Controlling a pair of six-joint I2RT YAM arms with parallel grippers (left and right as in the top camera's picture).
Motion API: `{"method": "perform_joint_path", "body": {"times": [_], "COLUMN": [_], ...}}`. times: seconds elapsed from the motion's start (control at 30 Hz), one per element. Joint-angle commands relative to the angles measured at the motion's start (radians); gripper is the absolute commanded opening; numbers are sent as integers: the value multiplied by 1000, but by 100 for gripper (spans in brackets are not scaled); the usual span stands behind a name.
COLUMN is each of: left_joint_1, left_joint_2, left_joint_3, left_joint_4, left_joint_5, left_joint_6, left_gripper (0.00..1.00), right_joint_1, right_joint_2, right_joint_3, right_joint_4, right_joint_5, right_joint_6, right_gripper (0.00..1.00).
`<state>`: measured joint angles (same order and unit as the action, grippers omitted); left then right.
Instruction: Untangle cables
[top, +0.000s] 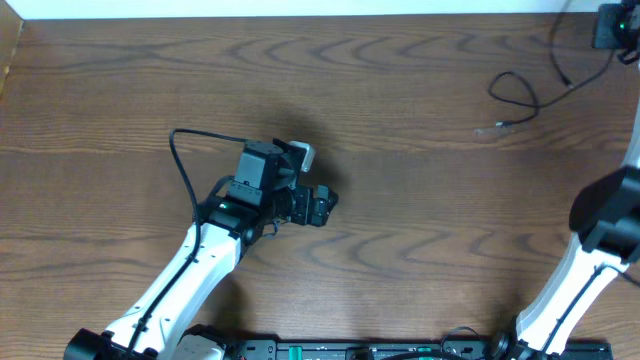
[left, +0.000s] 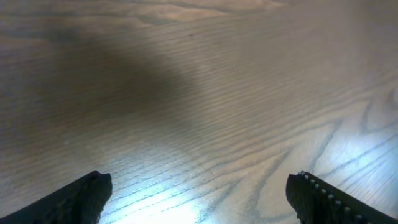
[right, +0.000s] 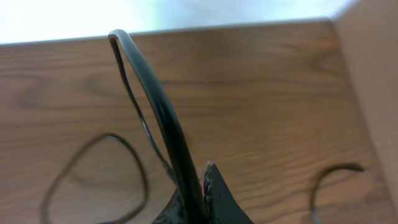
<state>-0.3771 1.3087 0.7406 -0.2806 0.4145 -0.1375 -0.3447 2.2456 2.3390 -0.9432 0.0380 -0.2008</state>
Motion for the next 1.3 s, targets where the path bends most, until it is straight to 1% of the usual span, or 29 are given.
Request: {"method": "perform_joint_path", "body": {"times": [0.0, 0.07, 0.17, 0.2, 0.33, 0.37, 0.5, 0.7, 0.87, 0.97, 1.07, 1.27], "left_joint_1": [-42, -68, -93, -100, -114, -114, -114, -114, -114, -114, -114, -114], "left_joint_2": [-11, -11, -11, -11, -11, -11, -11, -11, -11, -11, -11, -11], "left_joint_3": [-3, -3, -3, -2, -2, -2, -2, -2, -2, -2, -2, -2], "left_joint_4": [5, 5, 6, 6, 34, 37, 47, 46, 46, 46, 45, 46], "left_joint_5": [-43, -69, -76, -76, -76, -76, -77, -76, -76, -76, -76, -76], "left_joint_6": [2, 2, 2, 2, 2, 2, 3, 6, 6, 6, 6, 6], "left_gripper": [98, 100, 100, 98, 98, 98, 98, 98, 98, 98, 98, 98], "right_joint_1": [-88, -143, -232, -270, -363, -372, -370, -335, -296, -288, -283, -284], "right_joint_2": [97, 125, 126, 126, 127, 129, 132, 165, 192, 209, 228, 271], "right_joint_3": [160, 209, 250, 272, 292, 288, 250, 248, 248, 248, 248, 248], "right_joint_4": [-23, -17, -2, -3, -15, -17, 0, 32, 77, 110, 119, 128], "right_joint_5": [117, 187, 177, 136, -6, -14, -32, -60, -74, -47, 33, 42], "right_joint_6": [12, 105, 134, 124, 117, 118, 125, 124, 91, 96, 118, 106], "right_gripper": [1, 1, 1, 1, 1, 1, 1, 1, 1, 1, 1, 1]}}
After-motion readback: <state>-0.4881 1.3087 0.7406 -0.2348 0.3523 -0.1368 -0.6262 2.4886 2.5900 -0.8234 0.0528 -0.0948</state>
